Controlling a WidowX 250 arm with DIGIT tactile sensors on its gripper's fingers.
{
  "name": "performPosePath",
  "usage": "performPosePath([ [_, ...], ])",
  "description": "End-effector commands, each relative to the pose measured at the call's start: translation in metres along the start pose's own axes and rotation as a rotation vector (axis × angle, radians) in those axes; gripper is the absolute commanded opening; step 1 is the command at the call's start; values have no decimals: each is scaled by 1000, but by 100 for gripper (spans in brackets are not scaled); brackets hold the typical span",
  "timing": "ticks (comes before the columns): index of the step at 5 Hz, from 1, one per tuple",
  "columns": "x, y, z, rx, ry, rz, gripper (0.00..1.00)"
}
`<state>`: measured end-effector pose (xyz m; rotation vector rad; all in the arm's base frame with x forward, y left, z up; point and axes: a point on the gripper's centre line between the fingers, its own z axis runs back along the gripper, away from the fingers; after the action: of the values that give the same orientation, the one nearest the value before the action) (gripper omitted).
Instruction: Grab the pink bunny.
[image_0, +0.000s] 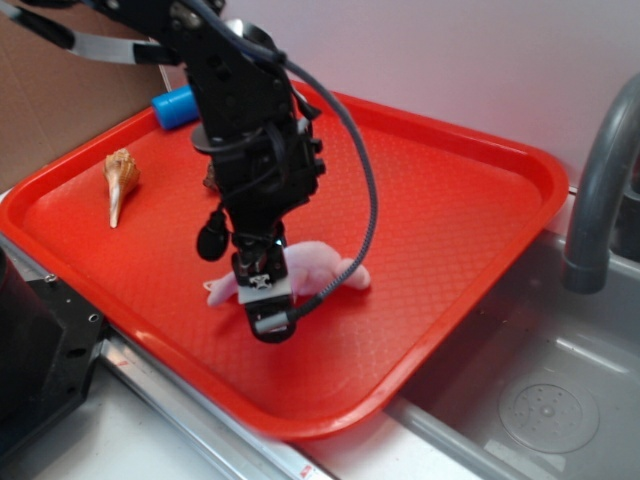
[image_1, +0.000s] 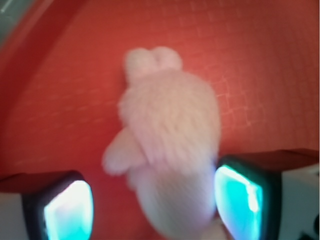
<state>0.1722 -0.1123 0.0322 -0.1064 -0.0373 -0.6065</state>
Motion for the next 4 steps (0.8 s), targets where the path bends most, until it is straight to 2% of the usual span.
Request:
performPosePath([
  [1, 5, -3, -14, 20, 42, 22, 0],
  [3, -25, -3, 70, 119, -121, 237, 0],
  [4, -44, 4, 121, 106, -166, 444, 0],
])
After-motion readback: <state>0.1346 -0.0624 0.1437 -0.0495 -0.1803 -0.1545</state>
